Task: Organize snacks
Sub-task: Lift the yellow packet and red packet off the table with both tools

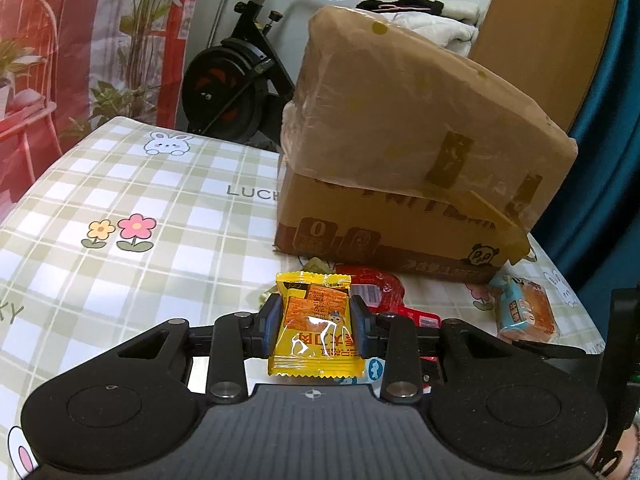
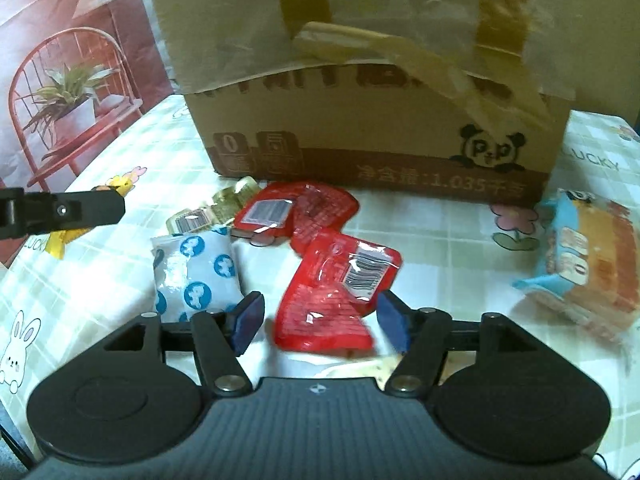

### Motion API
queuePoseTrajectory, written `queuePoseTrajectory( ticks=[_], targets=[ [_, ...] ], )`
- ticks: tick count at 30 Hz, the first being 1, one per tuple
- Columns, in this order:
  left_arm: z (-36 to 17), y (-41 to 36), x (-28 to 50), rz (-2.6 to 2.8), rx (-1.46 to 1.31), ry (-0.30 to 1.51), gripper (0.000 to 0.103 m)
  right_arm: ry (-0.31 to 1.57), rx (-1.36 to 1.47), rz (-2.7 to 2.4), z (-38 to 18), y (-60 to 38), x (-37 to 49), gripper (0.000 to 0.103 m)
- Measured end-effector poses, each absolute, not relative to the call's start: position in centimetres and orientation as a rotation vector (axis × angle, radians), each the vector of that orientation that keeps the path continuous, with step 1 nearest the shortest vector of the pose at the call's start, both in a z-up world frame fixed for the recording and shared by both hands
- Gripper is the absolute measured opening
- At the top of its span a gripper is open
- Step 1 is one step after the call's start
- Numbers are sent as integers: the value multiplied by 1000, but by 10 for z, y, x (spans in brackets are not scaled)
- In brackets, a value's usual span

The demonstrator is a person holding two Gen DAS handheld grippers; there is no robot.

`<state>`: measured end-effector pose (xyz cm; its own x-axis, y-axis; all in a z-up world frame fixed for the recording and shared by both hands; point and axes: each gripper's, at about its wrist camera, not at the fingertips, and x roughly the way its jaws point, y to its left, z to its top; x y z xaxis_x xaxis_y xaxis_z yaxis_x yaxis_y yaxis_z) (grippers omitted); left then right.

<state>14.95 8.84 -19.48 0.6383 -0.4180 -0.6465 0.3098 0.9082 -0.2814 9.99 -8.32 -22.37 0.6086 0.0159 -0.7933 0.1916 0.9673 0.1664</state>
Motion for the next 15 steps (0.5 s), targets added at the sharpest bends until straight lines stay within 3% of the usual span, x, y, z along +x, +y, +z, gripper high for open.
queuePoseTrajectory(
  ticks=[10,15],
  targets=[
    [-197,95,141,-409,-159,783,38,899,109,-105,-228,-71,94,65],
    [-197,93,138,-415,-158,788,38,883,93,-85,-227,-76,88,52]
  ],
)
